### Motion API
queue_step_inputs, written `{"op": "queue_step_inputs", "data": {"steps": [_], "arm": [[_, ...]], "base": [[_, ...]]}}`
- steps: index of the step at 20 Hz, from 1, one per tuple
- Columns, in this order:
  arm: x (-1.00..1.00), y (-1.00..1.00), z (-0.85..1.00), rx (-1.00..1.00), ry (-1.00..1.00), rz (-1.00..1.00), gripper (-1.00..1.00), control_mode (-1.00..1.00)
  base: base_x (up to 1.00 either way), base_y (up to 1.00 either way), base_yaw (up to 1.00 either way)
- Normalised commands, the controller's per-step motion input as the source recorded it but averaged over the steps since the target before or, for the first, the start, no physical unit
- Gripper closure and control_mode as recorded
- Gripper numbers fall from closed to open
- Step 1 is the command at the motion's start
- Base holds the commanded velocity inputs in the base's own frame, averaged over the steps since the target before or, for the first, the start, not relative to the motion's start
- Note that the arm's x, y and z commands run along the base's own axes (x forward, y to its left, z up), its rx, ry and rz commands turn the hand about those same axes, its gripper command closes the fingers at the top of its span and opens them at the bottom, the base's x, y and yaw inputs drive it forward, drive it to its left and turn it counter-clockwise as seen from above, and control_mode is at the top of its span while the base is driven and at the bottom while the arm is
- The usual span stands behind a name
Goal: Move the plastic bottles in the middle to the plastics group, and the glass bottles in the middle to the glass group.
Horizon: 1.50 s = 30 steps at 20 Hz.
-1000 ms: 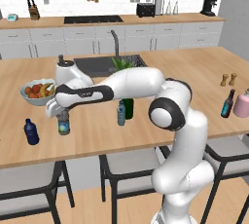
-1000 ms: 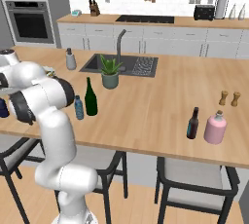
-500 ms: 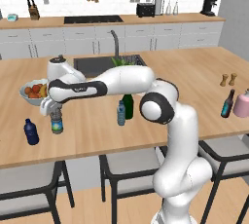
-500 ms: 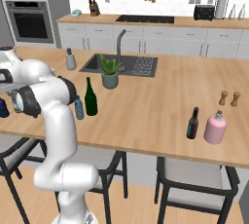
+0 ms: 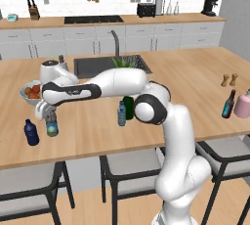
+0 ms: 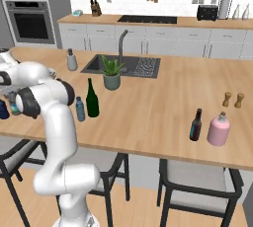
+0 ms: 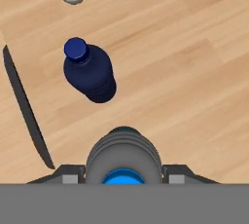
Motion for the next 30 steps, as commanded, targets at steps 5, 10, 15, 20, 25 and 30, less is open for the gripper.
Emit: {"op": "queue_step_inputs", "data": {"steps": [5, 10, 15, 20, 25, 30], "arm": [[0.02, 0.05, -0.36, 0.00, -0.02, 0.03, 1.00, -1.00], [0.01, 0.00, -0.26, 0.00, -0.02, 0.01, 1.00, -1.00], [0.04, 0.00, -0.26, 0.00, -0.04, 0.00, 1.00, -1.00], [0.00, 0.00, -0.25, 0.00, -0.01, 0.00, 1.00, -1.00], [0.05, 0.01, 0.00, 0.01, -0.02, 0.00, 1.00, -1.00], [0.21, 0.03, 0.00, 0.01, -0.01, 0.00, 1.00, -1.00]], "base": [[0.00, 0.00, 0.00], [0.00, 0.00, 0.00], [0.00, 0.00, 0.00], [0.00, 0.00, 0.00], [0.00, 0.00, 0.00], [0.00, 0.00, 0.00]]}}
